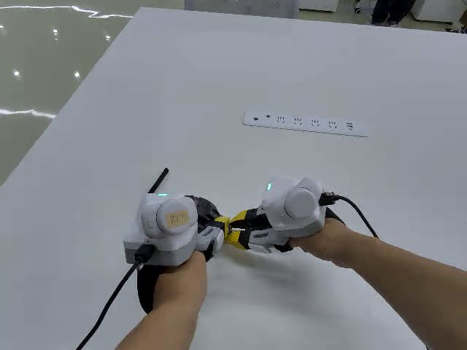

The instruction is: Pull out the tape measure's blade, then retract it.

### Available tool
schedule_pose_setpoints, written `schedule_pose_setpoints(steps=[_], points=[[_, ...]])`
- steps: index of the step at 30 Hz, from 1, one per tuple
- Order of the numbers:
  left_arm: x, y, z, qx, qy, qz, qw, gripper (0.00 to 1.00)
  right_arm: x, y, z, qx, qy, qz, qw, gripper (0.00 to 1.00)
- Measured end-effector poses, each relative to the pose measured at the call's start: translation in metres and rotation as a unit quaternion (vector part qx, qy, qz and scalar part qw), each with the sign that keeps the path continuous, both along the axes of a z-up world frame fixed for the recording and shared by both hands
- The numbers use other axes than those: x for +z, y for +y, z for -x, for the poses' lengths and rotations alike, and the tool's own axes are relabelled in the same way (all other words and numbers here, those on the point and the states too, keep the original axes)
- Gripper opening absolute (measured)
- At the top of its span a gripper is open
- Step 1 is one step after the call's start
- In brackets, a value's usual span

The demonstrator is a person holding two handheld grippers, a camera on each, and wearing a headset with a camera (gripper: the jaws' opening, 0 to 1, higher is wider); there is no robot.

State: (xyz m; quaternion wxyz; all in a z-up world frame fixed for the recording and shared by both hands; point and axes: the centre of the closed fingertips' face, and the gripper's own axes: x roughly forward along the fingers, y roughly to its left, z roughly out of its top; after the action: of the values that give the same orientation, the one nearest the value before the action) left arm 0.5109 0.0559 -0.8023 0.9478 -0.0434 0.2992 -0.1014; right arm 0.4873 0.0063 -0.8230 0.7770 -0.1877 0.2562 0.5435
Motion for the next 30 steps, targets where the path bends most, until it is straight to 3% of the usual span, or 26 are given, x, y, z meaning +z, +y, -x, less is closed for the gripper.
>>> schedule_pose_setpoints(steps=[4,10,30], points=[[-0.0005,-0.0006,0.0003,-0.003,0.001,-0.004,1.0,0.62,-0.0013,-0.0002,0.0006,0.001,-0.001,0.003,1.0,0.14],[-0.0026,-0.005,0.0029,-0.021,-0.002,-0.029,0.9994,0.63,-0.008,-0.0002,0.004,0.006,-0.004,0.013,0.9999,0.15],[-0.0019,-0.0032,0.0017,-0.015,-0.005,-0.028,0.9995,0.64,-0.0073,-0.0004,0.0012,0.01,-0.015,0.022,0.9996,0.15]])
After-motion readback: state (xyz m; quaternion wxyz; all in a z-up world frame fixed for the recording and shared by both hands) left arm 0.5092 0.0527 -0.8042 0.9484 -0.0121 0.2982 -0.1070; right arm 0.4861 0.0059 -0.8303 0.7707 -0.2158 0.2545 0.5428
